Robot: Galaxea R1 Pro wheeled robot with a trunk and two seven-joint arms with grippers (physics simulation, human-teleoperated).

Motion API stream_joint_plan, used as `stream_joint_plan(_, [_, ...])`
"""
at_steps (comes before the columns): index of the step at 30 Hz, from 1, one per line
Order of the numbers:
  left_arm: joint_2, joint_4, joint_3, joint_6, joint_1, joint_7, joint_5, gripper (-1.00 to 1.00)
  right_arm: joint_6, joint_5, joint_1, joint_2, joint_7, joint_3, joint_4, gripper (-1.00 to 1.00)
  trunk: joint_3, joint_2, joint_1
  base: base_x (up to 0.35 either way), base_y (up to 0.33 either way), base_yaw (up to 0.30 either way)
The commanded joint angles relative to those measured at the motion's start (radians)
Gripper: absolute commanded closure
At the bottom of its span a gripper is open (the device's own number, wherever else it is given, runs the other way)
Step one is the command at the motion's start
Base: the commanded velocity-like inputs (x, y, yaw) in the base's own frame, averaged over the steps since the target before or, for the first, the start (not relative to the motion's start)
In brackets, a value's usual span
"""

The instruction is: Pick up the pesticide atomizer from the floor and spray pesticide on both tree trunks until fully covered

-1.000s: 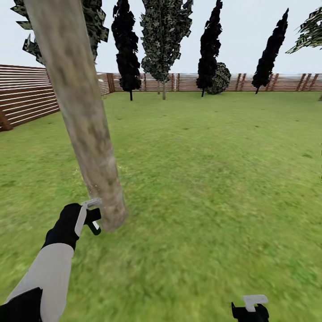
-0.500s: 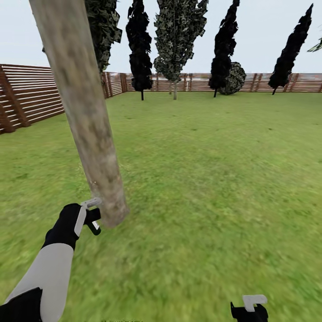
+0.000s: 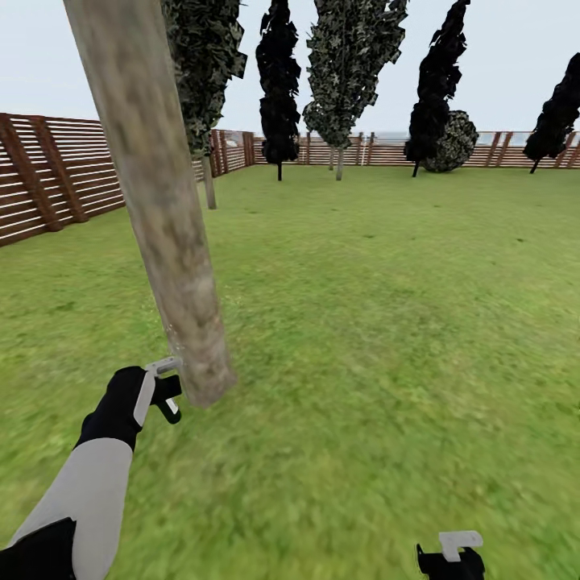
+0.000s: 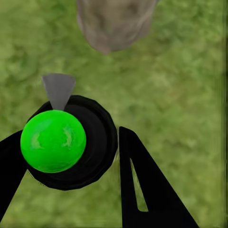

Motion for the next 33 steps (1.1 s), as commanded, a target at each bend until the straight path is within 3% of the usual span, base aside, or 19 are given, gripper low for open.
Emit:
stream_joint_plan(1, [0.000,-0.001,0.001,0.005,-0.001,0.000,-0.004,1.00,-0.003,0.011,-0.001,-0.001,-0.005,-0.006,0.002,-1.00,-0.001,0.000,0.000,0.081,-0.274,0.002])
stream_joint_plan(17, [0.005,-0.001,0.001,0.005,-0.001,0.000,-0.004,1.00,-0.003,0.010,-0.001,0.003,-0.005,-0.006,0.002,-1.00,-0.001,0.000,0.000,0.101,-0.273,0.005])
stream_joint_plan(24, [0.008,0.006,0.002,0.005,-0.001,-0.001,-0.006,1.00,-0.003,0.010,-0.001,0.004,-0.005,-0.006,0.002,-1.00,-0.001,0.000,0.000,0.131,-0.271,0.238])
stream_joint_plan(29, [0.048,0.014,0.002,0.004,0.006,-0.003,-0.009,1.00,-0.002,0.010,-0.001,0.004,-0.005,-0.006,0.002,-1.00,-0.001,0.000,0.000,0.130,-0.271,0.276])
stream_joint_plan(33, [0.047,0.007,-0.005,-0.001,0.017,0.000,-0.006,1.00,-0.002,0.010,-0.001,0.005,-0.005,-0.005,0.002,-1.00,-0.001,0.000,0.000,0.118,-0.271,0.276])
